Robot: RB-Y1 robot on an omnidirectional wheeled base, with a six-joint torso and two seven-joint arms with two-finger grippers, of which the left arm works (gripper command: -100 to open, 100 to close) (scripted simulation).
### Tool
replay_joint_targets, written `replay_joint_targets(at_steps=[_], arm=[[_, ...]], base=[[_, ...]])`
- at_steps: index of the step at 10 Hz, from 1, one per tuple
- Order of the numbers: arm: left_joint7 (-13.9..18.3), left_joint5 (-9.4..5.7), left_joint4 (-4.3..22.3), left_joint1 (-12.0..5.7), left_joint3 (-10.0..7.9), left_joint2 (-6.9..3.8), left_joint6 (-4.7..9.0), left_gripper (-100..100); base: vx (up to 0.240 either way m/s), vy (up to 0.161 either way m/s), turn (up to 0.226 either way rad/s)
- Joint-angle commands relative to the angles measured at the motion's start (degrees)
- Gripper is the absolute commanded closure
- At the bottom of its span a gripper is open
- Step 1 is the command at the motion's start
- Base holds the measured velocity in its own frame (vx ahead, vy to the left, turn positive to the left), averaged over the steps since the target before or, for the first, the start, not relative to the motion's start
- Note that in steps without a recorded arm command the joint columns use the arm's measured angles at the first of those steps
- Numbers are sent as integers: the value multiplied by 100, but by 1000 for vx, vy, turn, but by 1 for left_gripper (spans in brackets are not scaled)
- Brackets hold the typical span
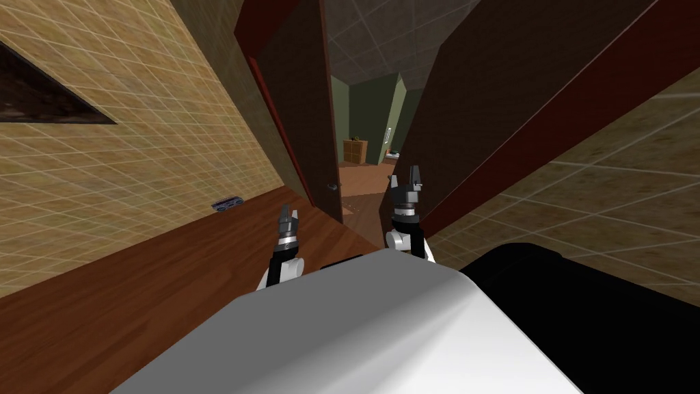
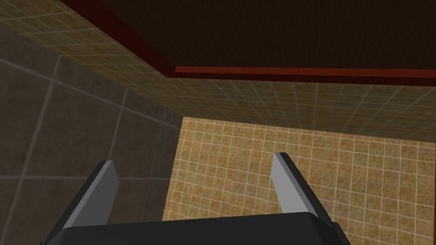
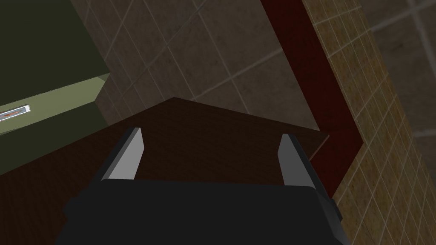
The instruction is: Push the door open
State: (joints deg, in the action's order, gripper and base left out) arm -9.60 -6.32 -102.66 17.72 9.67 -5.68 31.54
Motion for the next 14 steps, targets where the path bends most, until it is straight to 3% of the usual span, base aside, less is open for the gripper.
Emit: replay_joint_targets(at_steps=[1, 14], arm=[[-26, -18, 213, -73, 102, 10, 33, -100], [-73, -202, 1671, -544, 642, -18, 351, -100]], base=[[127, 83, -116], [85, 61, -94]])
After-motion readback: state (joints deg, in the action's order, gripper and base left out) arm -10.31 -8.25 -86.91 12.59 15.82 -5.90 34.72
